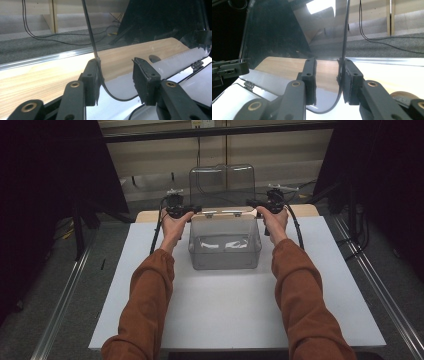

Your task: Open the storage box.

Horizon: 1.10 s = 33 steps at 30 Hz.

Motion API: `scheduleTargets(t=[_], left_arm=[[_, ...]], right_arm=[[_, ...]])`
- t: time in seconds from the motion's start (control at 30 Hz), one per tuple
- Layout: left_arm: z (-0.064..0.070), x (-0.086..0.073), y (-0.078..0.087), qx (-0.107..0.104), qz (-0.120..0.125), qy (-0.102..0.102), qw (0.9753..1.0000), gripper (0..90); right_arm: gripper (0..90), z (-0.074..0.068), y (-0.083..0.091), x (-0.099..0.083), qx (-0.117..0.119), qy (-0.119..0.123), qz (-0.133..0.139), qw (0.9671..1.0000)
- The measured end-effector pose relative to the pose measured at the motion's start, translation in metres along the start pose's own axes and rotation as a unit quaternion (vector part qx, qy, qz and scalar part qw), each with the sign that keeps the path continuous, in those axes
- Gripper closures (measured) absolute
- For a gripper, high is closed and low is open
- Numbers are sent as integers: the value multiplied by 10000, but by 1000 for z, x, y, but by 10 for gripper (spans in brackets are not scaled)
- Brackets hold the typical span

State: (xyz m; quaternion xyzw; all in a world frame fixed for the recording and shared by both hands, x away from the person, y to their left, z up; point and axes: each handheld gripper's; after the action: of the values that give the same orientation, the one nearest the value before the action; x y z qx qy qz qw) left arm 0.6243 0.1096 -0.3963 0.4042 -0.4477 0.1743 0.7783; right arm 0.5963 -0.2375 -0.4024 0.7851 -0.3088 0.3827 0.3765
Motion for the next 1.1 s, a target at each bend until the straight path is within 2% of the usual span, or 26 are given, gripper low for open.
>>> scheduleTargets(t=[0.2,0.43,0.53,0.63,0.73,1.0,1.03,1.1], left_arm=[[-1,-1,-4,-6,-30,91,10000,519],[0,-1,-6,10,-117,52,9999,493],[0,-2,-8,55,-136,158,9998,457],[-1,-2,-8,40,-200,160,9997,448],[-1,-2,-8,57,-230,156,9996,440],[0,-3,-8,70,-217,174,9996,439],[-1,-2,-8,86,-262,131,9995,436],[0,-2,-8,121,-282,176,9994,428]], right_arm=[[646,2,-4,-3,-40,-115,-31,9999],[636,3,-6,-4,-57,-134,-69,9999],[618,3,-7,-6,-107,-143,-131,9998],[610,4,-8,-7,-129,-154,-154,9997],[609,6,-9,-8,-111,-267,-188,9994],[597,5,-9,-8,-135,-237,-200,9994],[595,5,-9,-9,-142,-255,-214,9993],[582,4,-10,-9,-170,-221,-212,9994]])
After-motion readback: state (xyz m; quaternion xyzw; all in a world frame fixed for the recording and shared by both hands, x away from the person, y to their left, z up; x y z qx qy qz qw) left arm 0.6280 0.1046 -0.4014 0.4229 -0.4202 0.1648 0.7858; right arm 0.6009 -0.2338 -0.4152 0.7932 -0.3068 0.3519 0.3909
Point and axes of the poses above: each handheld gripper's, and its own axes: y roughly backward along the jaws, x roughly out of its top, z roughly to its right, and after that the axes turned 1 degree about x, right-handed
